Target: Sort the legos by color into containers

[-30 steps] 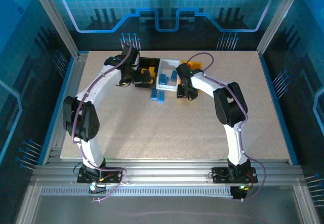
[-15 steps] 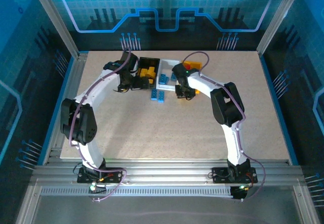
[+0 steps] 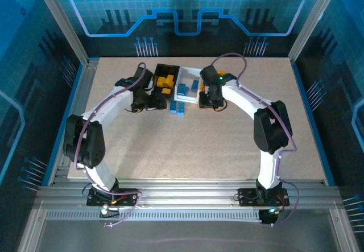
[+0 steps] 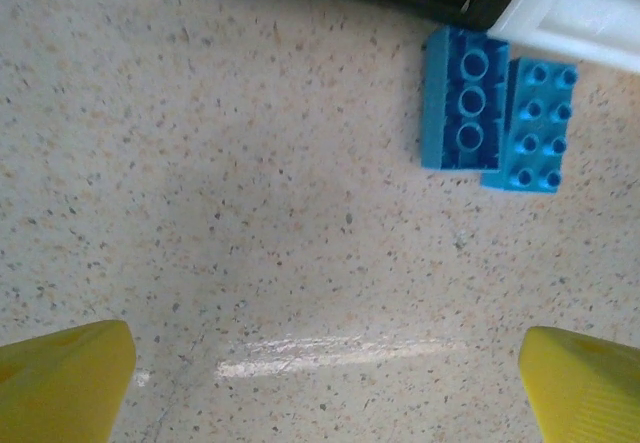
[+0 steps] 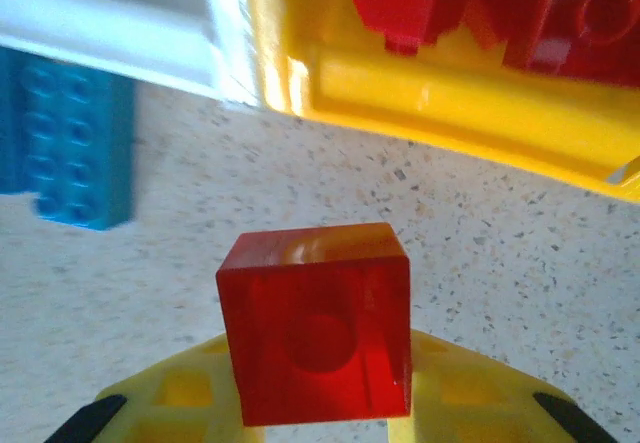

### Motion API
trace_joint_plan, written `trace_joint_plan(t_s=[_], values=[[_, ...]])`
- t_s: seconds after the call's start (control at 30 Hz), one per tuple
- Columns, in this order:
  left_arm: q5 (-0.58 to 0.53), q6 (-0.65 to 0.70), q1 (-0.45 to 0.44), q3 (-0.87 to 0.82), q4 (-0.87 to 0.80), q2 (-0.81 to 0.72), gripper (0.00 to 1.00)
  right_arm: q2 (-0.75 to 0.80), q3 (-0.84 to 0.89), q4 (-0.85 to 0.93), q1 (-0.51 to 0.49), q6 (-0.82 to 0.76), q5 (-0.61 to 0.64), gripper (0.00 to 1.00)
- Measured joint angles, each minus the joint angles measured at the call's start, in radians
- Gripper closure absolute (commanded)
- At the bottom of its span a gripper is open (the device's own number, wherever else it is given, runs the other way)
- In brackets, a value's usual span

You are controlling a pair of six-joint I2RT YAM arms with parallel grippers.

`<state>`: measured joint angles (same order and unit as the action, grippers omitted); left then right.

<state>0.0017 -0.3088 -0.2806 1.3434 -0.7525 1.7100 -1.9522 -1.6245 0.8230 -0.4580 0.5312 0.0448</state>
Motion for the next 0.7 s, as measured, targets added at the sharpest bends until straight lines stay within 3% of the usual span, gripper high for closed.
trace_joint_plan(t_s=[0.17,0.43,0.7], values=[[0.018,-0.001,0.0,-0.039,0.012,0.0,0.01,-0.048,-0.188,0.049,0.075,0.003,-0.06,0.71],[0.034,-0.003,0.0,-0.046,0.025,-0.001,0.01,-0.32,-0.553,0.146,0.15,0.023,-0.095,0.53],[0.065,-0.003,-0.008,-0.045,0.026,0.005,0.01,-0.364,-0.578,0.186,0.18,0.042,-0.115,0.46]])
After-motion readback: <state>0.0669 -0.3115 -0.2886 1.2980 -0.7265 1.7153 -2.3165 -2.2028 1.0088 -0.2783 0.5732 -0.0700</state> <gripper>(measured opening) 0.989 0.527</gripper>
